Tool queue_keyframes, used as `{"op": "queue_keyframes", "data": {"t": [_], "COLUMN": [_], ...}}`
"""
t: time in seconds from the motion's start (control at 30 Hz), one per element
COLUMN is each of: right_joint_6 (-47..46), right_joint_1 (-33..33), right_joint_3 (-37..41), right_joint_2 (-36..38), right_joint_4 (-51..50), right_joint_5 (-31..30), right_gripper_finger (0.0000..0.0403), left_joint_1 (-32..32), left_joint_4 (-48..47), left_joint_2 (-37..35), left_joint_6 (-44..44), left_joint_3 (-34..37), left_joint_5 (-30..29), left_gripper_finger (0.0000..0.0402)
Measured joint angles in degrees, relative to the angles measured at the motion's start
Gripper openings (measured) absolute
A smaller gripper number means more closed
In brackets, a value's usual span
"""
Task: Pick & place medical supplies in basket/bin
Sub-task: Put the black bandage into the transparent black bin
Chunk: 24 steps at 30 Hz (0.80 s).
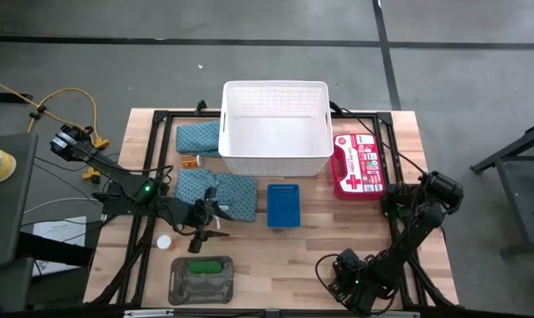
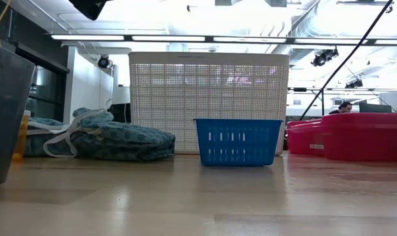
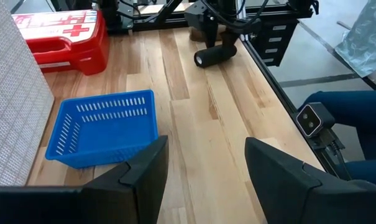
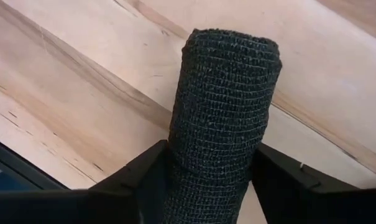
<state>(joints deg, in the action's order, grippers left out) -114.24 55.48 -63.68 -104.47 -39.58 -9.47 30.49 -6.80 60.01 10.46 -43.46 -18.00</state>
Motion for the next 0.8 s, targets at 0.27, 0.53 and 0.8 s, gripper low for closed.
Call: {"op": "queue_keyframes", "data": {"t": [0.27, 0.53, 0.8], "right_joint_6": [0.00, 0.00, 3.78], "right_joint_1": [0.00, 0.00, 0.02], "right_joint_3": [0.00, 0.00, 0.00], "right_joint_2": [0.04, 0.06, 0.33], "right_joint_4": [-0.03, -0.08, 0.10], "right_joint_5": [0.00, -0.06, -5.62], "right_gripper_finger": [0.0165, 0.0161, 0.0159], "left_joint_1": [-0.01, 0.00, 0.00], "left_joint_4": [0.01, 0.01, 0.01], "left_joint_2": [0.00, 0.00, 0.00], "left_joint_6": [0.00, 0.00, 0.00], "left_joint_3": [0.00, 0.00, 0.00], "left_joint_5": [0.00, 0.00, 0.00], "left_gripper_finger": [0.0206, 0.0206, 0.0206]}}
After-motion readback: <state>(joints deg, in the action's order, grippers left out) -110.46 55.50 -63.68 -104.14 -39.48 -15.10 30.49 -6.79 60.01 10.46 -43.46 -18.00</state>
